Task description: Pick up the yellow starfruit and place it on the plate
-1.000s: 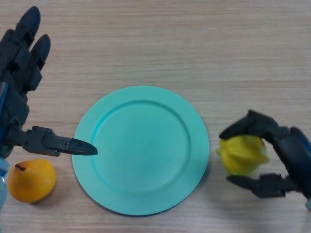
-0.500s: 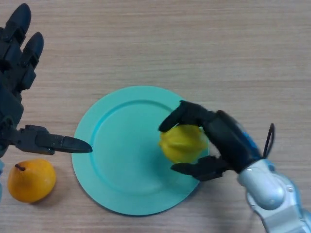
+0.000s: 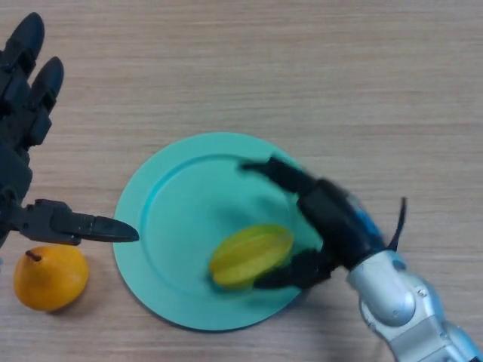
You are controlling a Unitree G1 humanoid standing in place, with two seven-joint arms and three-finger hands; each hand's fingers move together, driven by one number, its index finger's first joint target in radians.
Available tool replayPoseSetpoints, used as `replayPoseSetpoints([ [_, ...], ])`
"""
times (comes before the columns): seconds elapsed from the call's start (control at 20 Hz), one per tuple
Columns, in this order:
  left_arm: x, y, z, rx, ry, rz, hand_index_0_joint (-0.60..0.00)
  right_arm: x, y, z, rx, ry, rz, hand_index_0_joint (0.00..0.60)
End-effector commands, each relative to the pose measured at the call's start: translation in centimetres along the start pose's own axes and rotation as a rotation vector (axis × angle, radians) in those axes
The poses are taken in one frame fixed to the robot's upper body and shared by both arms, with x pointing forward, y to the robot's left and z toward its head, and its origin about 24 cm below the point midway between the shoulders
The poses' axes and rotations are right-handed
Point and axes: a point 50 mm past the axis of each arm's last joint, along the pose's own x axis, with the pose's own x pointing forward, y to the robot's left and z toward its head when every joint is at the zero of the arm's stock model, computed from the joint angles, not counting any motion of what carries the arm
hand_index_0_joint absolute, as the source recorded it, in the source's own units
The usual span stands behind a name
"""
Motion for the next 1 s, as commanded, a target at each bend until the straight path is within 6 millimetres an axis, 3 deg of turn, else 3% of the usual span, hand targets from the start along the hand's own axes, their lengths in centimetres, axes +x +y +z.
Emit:
replayPoseSetpoints([
  [0.05, 0.2, 1.9, 3.6, 0.074, -0.220, 0.066, 0.000, 0.3, -4.6, 3.9, 0.086, -0.211, -0.204, 0.000],
  [0.25, 0.3, 1.3, 3.1, 0.061, -0.229, 0.067, 0.000, -1.2, -7.9, 4.5, 0.112, -0.216, -0.272, 0.000],
  [0.55, 0.9, 0.9, 2.9, 0.046, -0.192, 0.037, 0.000, -3.9, -10.4, 5.1, 0.208, -0.232, -0.306, 0.000],
  [1.0, 0.9, 0.3, 2.2, 0.075, -0.140, 0.015, 0.000, -5.4, -10.5, 4.3, 0.229, -0.190, -0.272, 0.000],
])
